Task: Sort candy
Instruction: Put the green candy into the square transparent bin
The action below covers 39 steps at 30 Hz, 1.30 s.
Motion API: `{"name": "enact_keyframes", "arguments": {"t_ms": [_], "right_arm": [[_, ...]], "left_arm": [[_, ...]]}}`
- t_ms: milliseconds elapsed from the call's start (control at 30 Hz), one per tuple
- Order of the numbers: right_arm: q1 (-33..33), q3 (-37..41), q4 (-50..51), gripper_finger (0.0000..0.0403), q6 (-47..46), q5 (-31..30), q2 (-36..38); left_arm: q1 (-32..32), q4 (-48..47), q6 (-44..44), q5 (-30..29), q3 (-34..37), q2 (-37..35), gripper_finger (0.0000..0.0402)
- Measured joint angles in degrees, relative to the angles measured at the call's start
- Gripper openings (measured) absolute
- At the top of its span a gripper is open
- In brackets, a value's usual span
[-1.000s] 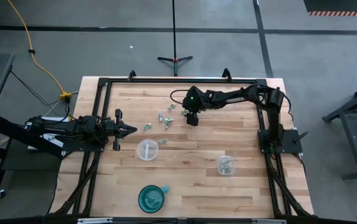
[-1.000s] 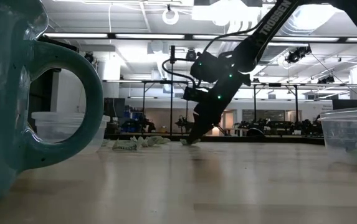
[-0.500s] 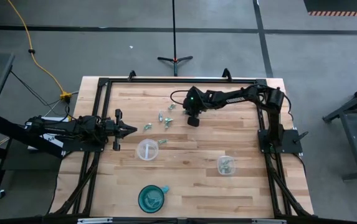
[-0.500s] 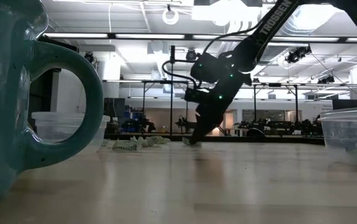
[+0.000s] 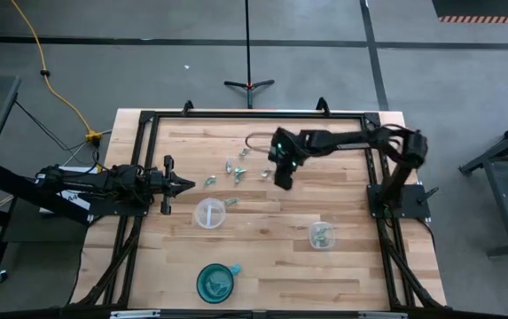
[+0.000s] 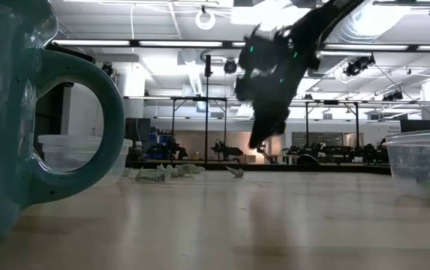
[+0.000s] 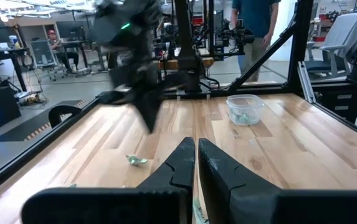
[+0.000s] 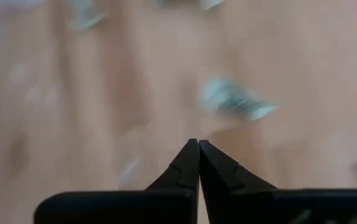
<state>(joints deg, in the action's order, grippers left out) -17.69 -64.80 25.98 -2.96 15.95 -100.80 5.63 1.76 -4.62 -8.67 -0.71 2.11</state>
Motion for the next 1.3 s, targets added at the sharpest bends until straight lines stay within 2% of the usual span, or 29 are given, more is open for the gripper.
{"name": "enact_keyframes", "arguments": {"t_ms": [67, 133, 200, 300, 367, 533, 700, 833, 933, 1067, 1167, 1300], "right_arm": [[3.4, 0.0, 4.0, 0.0001, 0.0, -0.9, 3.6], [7.0, 0.0, 7.8, 0.0001, -0.6, -4.9, 7.1], [10.3, 0.0, 9.8, 0.0004, -0.9, -11.0, 9.8], [14.5, 0.1, 7.9, 0.0012, 0.6, -23.9, 10.8], [15.7, 0.1, 3.2, 0.0026, 4.3, -27.2, 9.9], [12.0, 0.0, -10.4, 0.0106, 11.7, -17.8, 3.0], [6.8, 0.0, -11.5, 0.0209, 17.7, -16.9, -3.1], [3.8, 0.1, -11.7, 0.0257, 21.4, -14.0, -6.5], [1.9, 0.0, -12.7, 0.0262, 22.7, -13.4, -8.7], [-0.2, 0.1, -12.8, 0.0247, 22.6, -10.7, -9.9], [-1.0, 0.0, -12.9, 0.0222, 22.6, -7.9, -9.9], [-1.1, 0.0, -12.7, 0.0163, 22.5, -6.7, -10.0]], "left_arm": [[0.0, 0.0, 0.0, 0.0, 0.0, 0.0, 0.0056], [0.0, 0.0, 0.0, 0.0, 0.0, 0.0, 0.0056], [0.0, 0.0, 0.0, 0.0, 0.0, 0.0, 0.0056], [0.0, 0.0, 0.0, 0.0, 0.0, 0.0, 0.0056], [0.0, 0.0, 0.0, 0.0, 0.0, 0.0, 0.0056], [0.0, 0.0, 0.0, 0.0, 0.0, 0.0, 0.0056], [0.0, 0.0, 0.0, 0.0, 0.0, 0.0, 0.0056], [0.0, 0.0, 0.0, 0.0, 0.0, 0.0, 0.0056], [0.0, 0.0, 0.0, 0.0, 0.0, 0.0, 0.0056], [0.0, 0.0, 0.0, 0.0, 0.0, 0.0, 0.0056], [0.0, 0.0, 0.0, 0.0, 0.0, 0.0, 0.0056], [0.0, 0.0, 0.0, 0.0, 0.0, 0.0, 0.0056]]}}
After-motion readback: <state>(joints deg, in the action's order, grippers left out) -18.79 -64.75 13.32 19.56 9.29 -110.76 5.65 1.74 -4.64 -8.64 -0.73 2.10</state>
